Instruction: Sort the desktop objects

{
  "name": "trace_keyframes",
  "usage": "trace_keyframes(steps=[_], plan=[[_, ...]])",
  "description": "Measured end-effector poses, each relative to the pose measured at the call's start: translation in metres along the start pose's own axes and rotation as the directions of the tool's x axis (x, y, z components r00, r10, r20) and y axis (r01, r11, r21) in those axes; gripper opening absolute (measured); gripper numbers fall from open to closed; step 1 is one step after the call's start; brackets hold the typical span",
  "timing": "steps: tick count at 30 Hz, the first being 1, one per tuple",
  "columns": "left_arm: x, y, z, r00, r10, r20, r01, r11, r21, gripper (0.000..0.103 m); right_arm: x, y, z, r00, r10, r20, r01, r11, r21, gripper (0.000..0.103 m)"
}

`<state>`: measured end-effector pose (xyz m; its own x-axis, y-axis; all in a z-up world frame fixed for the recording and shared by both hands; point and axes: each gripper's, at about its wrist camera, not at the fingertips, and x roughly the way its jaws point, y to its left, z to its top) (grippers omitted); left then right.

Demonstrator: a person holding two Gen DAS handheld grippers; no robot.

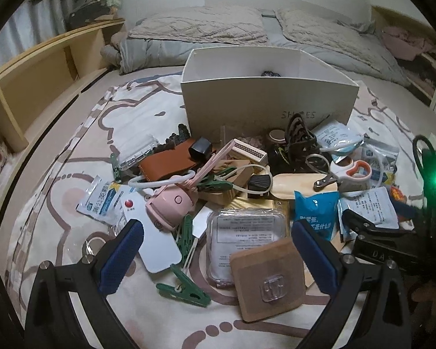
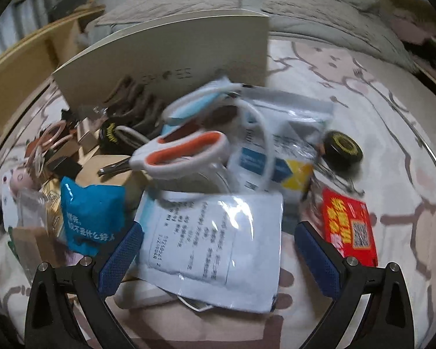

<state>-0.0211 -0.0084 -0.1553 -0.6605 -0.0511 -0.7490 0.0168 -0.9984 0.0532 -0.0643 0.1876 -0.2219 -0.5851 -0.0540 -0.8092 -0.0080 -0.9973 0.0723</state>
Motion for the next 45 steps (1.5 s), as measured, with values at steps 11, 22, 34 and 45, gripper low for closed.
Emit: trace_keyframes(steps=[11,22,34,45], plan=[[-0.009,0.010,-0.008,1.000,0.008,0.027,-0.006,0.999,-0.049,0.103,-0.012,-0.027,-0.021,0.996,-0.040,0.076,0.023,0.977,0.211,0.103],[-0.004,0.030,-0.023,0.999,0.011,0.035,-0.006,0.991,-0.133,0.103,-0.018,-0.067,-0.022,0.992,-0.106,0.066,0.078,0.941,0.329,0.103],[0.005,0.034,-0.022,0.999,0.015,0.046,-0.010,0.994,-0.112,0.103,-0.026,-0.111,-0.024,0.982,-0.188,0.023,0.167,0.918,0.360,0.103],[0.012,0.016,-0.019,0.999,0.005,0.054,-0.003,0.999,-0.046,0.103,-0.052,-0.146,-0.015,0.955,-0.293,0.050,0.242,0.865,0.440,0.103]])
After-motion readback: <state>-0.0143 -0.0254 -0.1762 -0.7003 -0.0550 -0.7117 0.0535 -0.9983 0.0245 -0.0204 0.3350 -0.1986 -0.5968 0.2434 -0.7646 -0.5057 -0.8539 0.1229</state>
